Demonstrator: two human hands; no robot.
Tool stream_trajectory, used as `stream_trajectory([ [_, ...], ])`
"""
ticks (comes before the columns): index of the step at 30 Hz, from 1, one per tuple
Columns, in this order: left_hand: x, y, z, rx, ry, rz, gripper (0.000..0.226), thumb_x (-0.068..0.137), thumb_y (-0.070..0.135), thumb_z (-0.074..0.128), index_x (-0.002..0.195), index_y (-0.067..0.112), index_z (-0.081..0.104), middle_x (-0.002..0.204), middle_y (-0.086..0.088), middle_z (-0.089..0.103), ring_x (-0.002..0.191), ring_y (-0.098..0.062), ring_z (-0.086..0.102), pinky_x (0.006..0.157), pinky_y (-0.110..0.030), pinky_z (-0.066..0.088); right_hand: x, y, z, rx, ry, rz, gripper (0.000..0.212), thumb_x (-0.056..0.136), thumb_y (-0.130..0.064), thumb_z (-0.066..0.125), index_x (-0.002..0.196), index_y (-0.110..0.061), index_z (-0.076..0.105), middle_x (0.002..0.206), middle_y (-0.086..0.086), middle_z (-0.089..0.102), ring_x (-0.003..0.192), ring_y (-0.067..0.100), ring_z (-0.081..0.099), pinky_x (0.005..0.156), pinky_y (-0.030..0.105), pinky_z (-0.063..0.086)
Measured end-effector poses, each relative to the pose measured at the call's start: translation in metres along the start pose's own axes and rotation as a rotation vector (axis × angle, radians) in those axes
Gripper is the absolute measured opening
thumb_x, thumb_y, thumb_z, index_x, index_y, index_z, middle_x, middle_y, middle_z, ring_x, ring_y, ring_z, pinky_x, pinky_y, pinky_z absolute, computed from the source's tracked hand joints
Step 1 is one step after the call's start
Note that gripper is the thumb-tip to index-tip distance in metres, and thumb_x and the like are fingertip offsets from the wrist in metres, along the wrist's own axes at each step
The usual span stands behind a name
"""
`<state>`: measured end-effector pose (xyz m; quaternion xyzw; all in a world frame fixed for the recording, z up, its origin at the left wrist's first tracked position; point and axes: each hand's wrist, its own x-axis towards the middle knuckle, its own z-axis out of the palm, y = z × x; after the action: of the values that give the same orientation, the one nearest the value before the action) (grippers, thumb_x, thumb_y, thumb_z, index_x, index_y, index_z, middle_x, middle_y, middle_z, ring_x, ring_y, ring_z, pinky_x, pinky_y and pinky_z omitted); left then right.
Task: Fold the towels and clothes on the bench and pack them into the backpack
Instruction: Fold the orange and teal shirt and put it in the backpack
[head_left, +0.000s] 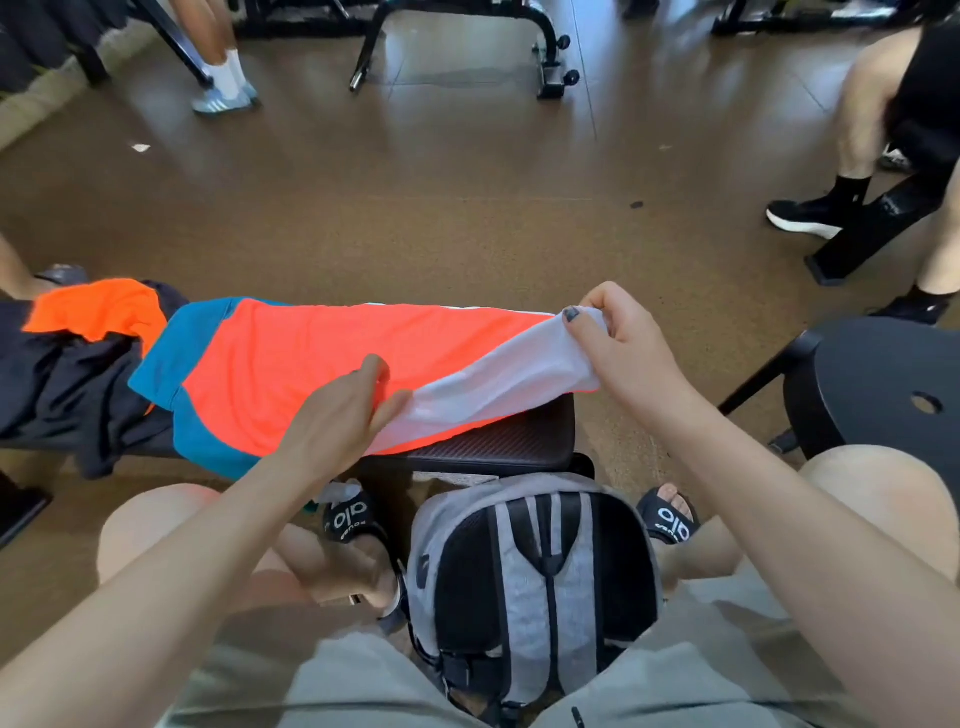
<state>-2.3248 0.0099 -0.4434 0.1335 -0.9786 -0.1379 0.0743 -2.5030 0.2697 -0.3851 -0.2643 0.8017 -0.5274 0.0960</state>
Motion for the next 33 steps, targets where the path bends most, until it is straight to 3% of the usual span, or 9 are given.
stream_trajectory([
  [3,-0.005,-0.001,0.001,0.198,-0.088,0.066,0.048,0.084,0.046,0.075,0.099,0.012,0.044,0.068,-0.002,0.05,0.066,-0.035,0.056,0.053,-0.04,0.036,-0.01,0.002,-0.003,-0.038,-0.028,-0.006,0.018,0.096,-0.013,0.059,0.082,-0.009,0.05,0.074,-0.006,0.045,0.065,0.004,0.037,0.056,0.019,0.028],
  [7,-0.013,-0.009,0.013,0.337,-0.179,0.243,0.054,0.062,0.017,0.085,0.086,0.017,0.036,0.062,-0.004,0.048,0.055,-0.034,0.054,0.043,-0.033,0.03,-0.031,0.022,-0.009,0.078,-0.032,0.145,0.009,0.087,0.003,0.059,0.092,-0.004,0.054,0.058,-0.006,0.044,0.057,0.008,0.037,0.054,0.018,0.031],
  [10,-0.017,-0.01,0.025,0.413,-0.174,0.303,0.05,0.058,0.007,0.081,0.088,0.015,0.041,0.068,-0.006,0.05,0.054,-0.032,0.053,0.048,-0.03,0.024,-0.048,0.042,-0.011,0.133,-0.073,0.26,0.023,0.088,0.007,0.054,0.105,-0.008,0.058,0.058,0.0,0.048,0.061,0.014,0.042,0.059,0.026,0.037],
  [15,-0.025,-0.019,0.044,0.5,-0.113,0.395,0.023,0.074,0.013,0.049,0.097,0.015,0.047,0.082,-0.005,0.052,0.064,-0.029,0.055,0.056,-0.037,0.041,-0.066,0.072,-0.014,0.026,-0.152,0.292,0.03,0.088,0.007,0.051,0.103,-0.018,0.06,0.064,0.009,0.044,0.06,0.015,0.042,0.059,0.027,0.036],
  [19,-0.037,-0.021,0.057,0.538,-0.076,0.464,0.033,0.073,0.014,0.035,0.101,0.013,0.052,0.091,-0.007,0.057,0.067,-0.028,0.055,0.059,-0.036,0.045,-0.083,0.095,-0.015,-0.085,-0.294,0.385,0.026,0.085,-0.001,0.053,0.103,-0.019,0.059,0.056,-0.002,0.046,0.052,0.01,0.041,0.063,0.032,0.037],
  [24,-0.041,-0.021,0.059,0.582,-0.054,0.262,0.037,0.068,0.017,0.058,0.102,0.009,0.047,0.094,-0.013,0.057,0.077,-0.032,0.053,0.064,-0.041,0.043,-0.089,0.106,-0.015,-0.034,-0.277,0.55,0.024,0.086,0.0,0.055,0.106,-0.011,0.061,0.055,-0.004,0.046,0.059,0.016,0.041,0.068,0.033,0.035],
  [28,-0.048,-0.023,0.062,0.608,-0.131,0.089,0.051,0.054,0.021,0.08,0.093,0.01,0.049,0.091,-0.011,0.047,0.079,-0.031,0.048,0.063,-0.043,0.04,-0.092,0.106,-0.012,-0.103,-0.326,0.57,0.031,0.072,-0.031,0.066,0.103,-0.031,0.063,0.061,-0.003,0.048,0.065,0.016,0.045,0.074,0.038,0.037],
  [30,-0.052,-0.025,0.068,0.585,-0.107,0.01,0.051,0.054,0.02,0.081,0.091,0.011,0.047,0.087,-0.012,0.046,0.076,-0.032,0.048,0.058,-0.042,0.037,-0.095,0.108,-0.008,-0.152,-0.358,0.549,0.03,0.075,-0.044,0.073,0.1,-0.034,0.06,0.054,-0.007,0.046,0.058,0.011,0.044,0.066,0.034,0.034],
  [33,-0.058,-0.024,0.073,0.335,-0.095,-0.223,0.045,0.063,0.026,0.075,0.092,0.006,0.047,0.088,-0.016,0.047,0.075,-0.036,0.053,0.054,-0.041,0.04,-0.097,0.112,-0.001,-0.115,-0.307,0.506,0.022,0.089,-0.033,0.075,0.1,-0.025,0.058,0.049,-0.011,0.04,0.047,0.006,0.037,0.051,0.025,0.027],
])
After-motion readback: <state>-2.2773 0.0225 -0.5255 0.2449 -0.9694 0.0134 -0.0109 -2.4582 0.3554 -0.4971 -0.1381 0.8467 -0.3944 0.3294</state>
